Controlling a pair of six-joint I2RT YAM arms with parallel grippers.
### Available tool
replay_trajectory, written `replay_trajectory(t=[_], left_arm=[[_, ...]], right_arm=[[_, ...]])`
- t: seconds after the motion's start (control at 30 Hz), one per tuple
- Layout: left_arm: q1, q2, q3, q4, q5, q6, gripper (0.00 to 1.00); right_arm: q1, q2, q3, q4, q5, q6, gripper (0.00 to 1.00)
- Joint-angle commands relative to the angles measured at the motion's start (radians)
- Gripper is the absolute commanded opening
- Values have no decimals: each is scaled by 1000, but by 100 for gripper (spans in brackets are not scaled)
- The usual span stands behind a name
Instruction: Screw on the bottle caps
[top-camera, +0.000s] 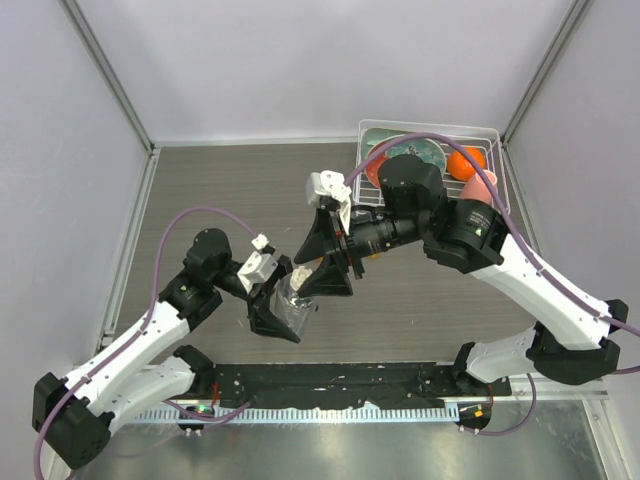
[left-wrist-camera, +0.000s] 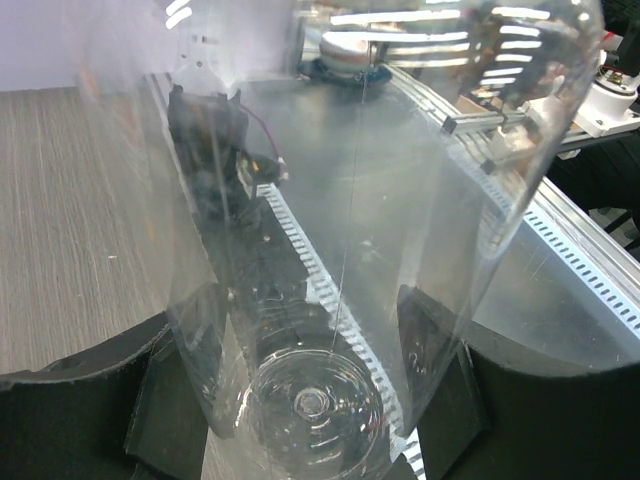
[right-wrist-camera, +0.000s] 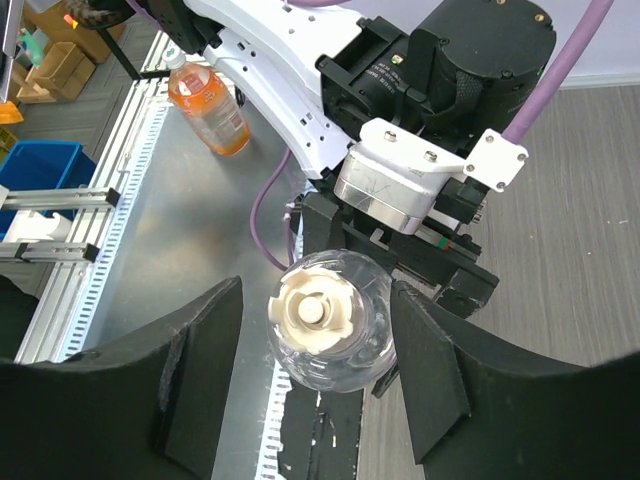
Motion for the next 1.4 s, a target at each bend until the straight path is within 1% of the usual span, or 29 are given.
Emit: replay_trajectory(t=[0.0,0.03,0.07,0.13,0.17,0.23,0.27,0.3,0.4,0.43,0.47,0.5,0.53,0.63,0.67,0.73,0.77,0.8,0.93,1.07,1.13,1.23,1.27,1.37], left_arm=[[5,-6,22,65,-7,-26,0],[5,-6,22,66,-10,-26,0],[5,-6,22,68,-12,-30,0],[7,-8,20,71,-15,-32,0],[7,-11,20,71,-16,-32,0],[8,-11,19,74,-25,-33,0],[10,-12,19,76,-30,-35,0],[11,-14,19,80,-38,-33,0],[13,-17,11,105,-87,-29,0],[13,-19,8,106,-152,-29,0],[13,-20,8,108,-188,-26,0],[13,-23,3,120,-224,-24,0],[13,-25,2,131,-313,-24,0],[13,-32,-17,197,-431,-21,0],[13,-31,-21,211,-508,-23,0],[13,-32,-26,247,-570,-23,0],[13,-34,-26,257,-626,-26,0],[13,-35,-29,272,-649,-24,0],[13,-43,-27,286,-758,-26,0],[13,-54,-32,286,-858,-7,0],[13,-57,-32,284,-903,-3,0],[13,-65,-38,292,-967,-1,0],[13,-68,-37,292,-979,-1,0],[13,-72,-44,293,-1038,9,0]], right_arm=[[2,-20,-21,66,-32,23,62],[2,-18,-23,66,-34,23,60],[2,-18,-24,66,-34,23,55],[2,-17,-26,65,-29,23,49],[2,-15,-27,65,-28,23,43],[2,-15,-30,63,-23,23,37],[2,-15,-32,59,-11,23,30],[2,-15,-33,54,-3,23,27],[2,-12,-35,34,43,23,16],[1,-9,-33,25,61,24,13],[2,-3,-32,2,78,23,10],[2,0,-29,-10,124,27,9],[2,5,-27,-24,144,30,8],[2,9,-47,-47,216,53,5],[2,11,-65,-47,235,56,4],[2,11,-87,-38,294,79,2],[2,12,-110,-32,313,90,1],[1,14,-122,-24,331,98,1],[2,20,-170,26,498,183,1],[2,32,-199,62,581,260,1],[4,43,-201,77,603,288,1],[16,57,-196,82,685,342,1],[19,60,-191,82,748,352,1],[53,89,-164,63,840,388,1]])
